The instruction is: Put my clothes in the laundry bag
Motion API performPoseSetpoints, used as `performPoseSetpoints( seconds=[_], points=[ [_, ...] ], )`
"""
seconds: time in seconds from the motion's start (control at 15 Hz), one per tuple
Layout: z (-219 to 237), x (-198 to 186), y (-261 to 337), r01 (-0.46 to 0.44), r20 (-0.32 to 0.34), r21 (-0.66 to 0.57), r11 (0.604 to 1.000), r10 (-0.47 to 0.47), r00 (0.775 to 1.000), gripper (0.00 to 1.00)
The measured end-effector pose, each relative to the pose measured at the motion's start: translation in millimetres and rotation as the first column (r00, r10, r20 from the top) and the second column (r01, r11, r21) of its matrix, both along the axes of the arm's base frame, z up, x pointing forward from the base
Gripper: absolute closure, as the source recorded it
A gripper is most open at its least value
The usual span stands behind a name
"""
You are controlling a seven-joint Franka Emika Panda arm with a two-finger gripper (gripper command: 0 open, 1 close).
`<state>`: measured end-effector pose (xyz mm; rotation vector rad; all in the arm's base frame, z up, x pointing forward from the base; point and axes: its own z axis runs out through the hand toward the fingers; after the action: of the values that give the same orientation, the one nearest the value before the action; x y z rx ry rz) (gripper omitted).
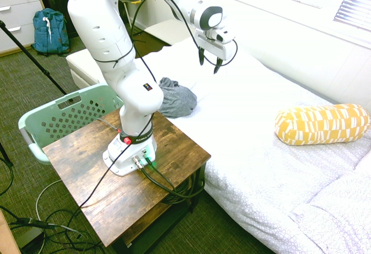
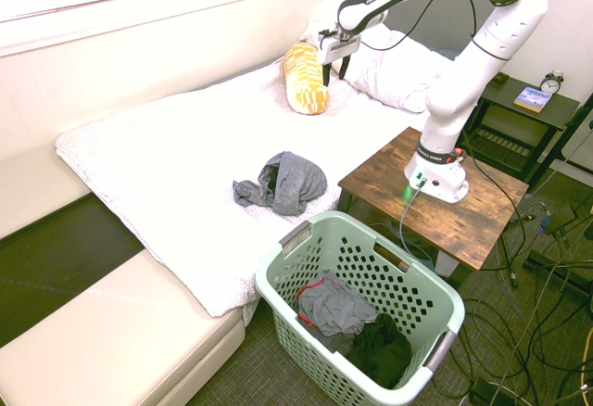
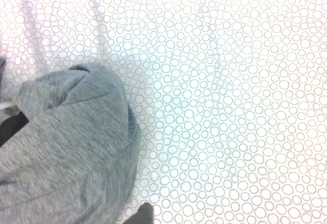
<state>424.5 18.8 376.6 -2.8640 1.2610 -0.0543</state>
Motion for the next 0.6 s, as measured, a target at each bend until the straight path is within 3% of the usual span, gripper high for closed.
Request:
performPoseSetpoints(
  seconds=[0.27,0.4,0.6],
  points=[
    [-2.2,7.1,-0.3,-0.036,0.016,0.005,0.999,0.036,0.999,0.0],
    [-7.0,30.6,17.1,-0.07,0.05,0.017,0.997,0.069,0.996,0.0],
    [-50.7,71.4,78.1,-0.15,0.005,0.062,0.987,0.15,0.989,0.0]
  ],
)
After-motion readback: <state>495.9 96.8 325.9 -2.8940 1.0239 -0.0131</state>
